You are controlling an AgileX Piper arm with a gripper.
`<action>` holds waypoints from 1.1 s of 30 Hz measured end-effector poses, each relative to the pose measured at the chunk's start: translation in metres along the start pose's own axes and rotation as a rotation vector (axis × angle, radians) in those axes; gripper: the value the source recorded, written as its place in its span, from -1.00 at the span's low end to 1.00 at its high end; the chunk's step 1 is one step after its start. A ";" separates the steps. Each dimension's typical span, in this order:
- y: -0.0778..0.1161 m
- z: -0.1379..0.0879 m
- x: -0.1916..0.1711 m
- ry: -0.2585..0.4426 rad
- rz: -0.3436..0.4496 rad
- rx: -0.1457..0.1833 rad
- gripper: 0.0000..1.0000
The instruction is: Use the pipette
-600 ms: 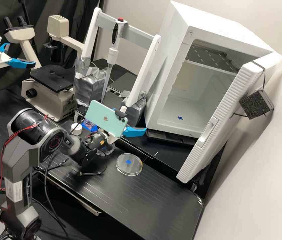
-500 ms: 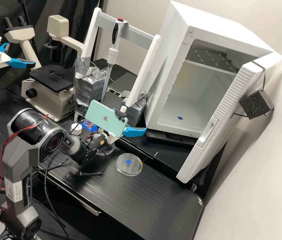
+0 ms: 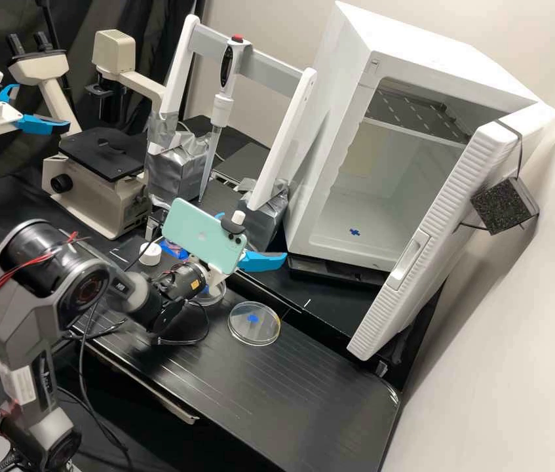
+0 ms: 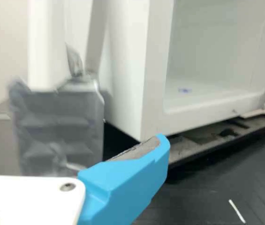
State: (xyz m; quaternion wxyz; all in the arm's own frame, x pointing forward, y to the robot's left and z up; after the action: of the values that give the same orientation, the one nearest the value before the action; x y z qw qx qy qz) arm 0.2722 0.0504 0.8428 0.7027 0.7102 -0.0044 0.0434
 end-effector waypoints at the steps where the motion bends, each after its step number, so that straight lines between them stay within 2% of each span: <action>1: 0.003 -0.004 -0.004 0.014 0.011 0.003 1.00; 5: 0.016 -0.039 -0.023 0.147 0.059 0.013 1.00; 7: 0.021 -0.058 -0.033 0.220 0.078 0.003 1.00; 11: 0.030 -0.098 -0.046 0.339 0.097 -0.038 1.00; 14: 0.038 -0.127 -0.049 0.384 0.118 -0.063 1.00; 16: 0.043 -0.143 -0.047 0.393 0.133 -0.081 1.00; 18: 0.046 -0.156 -0.042 0.390 0.129 -0.078 1.00; 20: 0.048 -0.169 -0.037 0.390 0.119 -0.105 1.00; 21: 0.049 -0.176 -0.033 0.387 0.115 -0.105 1.00; 23: 0.047 -0.188 -0.021 0.366 0.091 -0.126 1.00; 25: 0.046 -0.195 -0.011 0.348 0.073 -0.145 1.00; 26: 0.045 -0.200 -0.004 0.336 0.057 -0.167 1.00; 33: 0.036 -0.214 0.035 0.267 -0.017 -0.244 1.00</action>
State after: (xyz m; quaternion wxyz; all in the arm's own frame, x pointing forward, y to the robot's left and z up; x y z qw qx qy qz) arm 0.2926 0.2659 0.8826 0.7782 0.6077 0.0894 0.1305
